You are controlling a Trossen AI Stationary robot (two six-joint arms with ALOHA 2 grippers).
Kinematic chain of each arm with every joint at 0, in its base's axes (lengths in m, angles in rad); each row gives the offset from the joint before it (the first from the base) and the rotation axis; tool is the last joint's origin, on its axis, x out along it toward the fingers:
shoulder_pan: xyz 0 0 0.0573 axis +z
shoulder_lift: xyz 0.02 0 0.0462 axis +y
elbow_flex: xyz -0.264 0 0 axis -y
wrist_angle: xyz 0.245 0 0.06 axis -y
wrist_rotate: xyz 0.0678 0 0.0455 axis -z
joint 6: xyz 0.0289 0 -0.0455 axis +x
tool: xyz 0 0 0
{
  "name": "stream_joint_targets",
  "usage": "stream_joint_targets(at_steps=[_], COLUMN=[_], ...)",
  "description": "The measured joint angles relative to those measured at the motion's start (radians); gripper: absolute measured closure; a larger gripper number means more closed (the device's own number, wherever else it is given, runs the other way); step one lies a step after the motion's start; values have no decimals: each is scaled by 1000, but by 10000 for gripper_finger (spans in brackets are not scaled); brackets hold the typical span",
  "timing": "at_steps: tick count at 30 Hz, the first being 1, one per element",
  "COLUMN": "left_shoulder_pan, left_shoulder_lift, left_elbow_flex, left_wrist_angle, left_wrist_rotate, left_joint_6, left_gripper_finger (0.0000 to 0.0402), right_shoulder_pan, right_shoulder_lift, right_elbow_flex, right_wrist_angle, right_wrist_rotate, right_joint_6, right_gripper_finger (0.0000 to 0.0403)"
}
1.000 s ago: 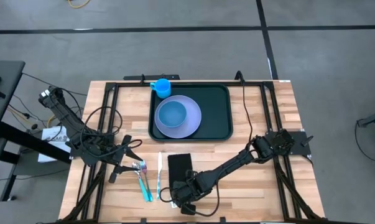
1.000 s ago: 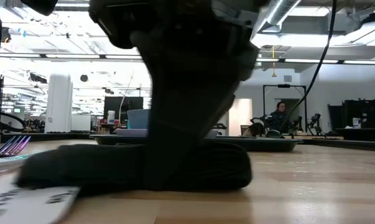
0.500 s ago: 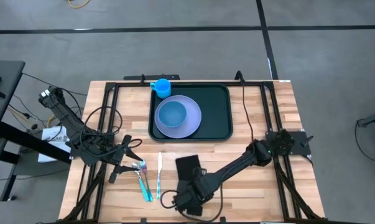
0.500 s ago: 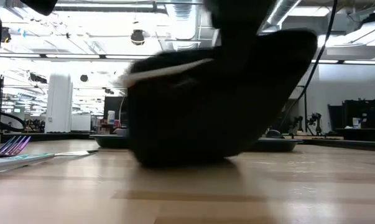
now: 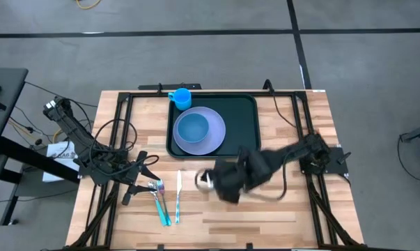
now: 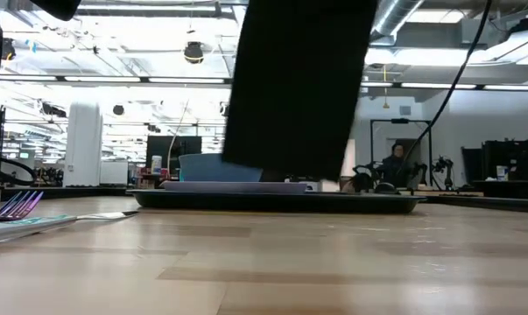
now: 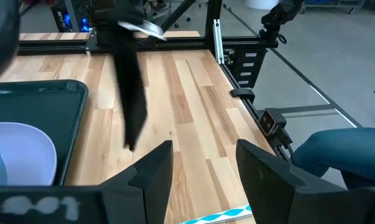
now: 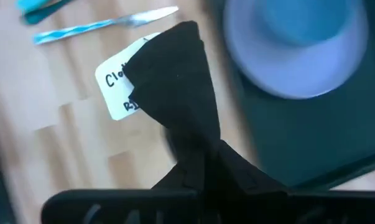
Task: Set up tray
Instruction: Put the black napkin on the black tray beside the purple plate
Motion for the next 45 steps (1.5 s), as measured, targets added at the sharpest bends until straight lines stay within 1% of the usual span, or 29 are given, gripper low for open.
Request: stream_joint_targets(at_steps=[4,11,15,20,23,26,28,31,36,39,42,45], left_shoulder_pan=[0,0,0,0,0,0,0,0,0,0,0,0], left_shoulder_lift=[0,0,0,0,0,0,0,-3,-8,-10,-16,-25], left_elbow_flex=[0,0,0,0,0,1,1,1,1,1,1,1], left_wrist_angle=[-1,-2,-1,50,77,125,146,169,182,190,209,208], left_wrist_rotate=[0,0,-6,-60,-64,-70,-96,-136,-188,-202,-194,-194], left_joint_6=[0,0,0,0,11,73,112,162,240,262,261,259], left_gripper_finger=[237,237,237,237,237,237,237,237,237,237,237,237], right_shoulder_pan=[-116,-376,-545,-782,-910,-1000,-1032,-1069,-1100,-1069,-1020,-981], right_shoulder_lift=[-62,-120,-193,-248,-246,-229,-207,-159,-48,11,40,41], right_elbow_flex=[-28,-93,-95,-95,-94,-113,-144,-196,-312,-391,-444,-459], right_wrist_angle=[1,0,0,7,68,178,272,342,329,290,286,294], right_wrist_rotate=[12,-2,-19,-21,-26,-52,-60,-79,-179,-256,-270,-275], right_joint_6=[-114,-409,-570,-709,-756,-810,-840,-879,-869,-881,-901,-903], right_gripper_finger=[398,398,398,398,398,398,398,398,398,398,398,398])
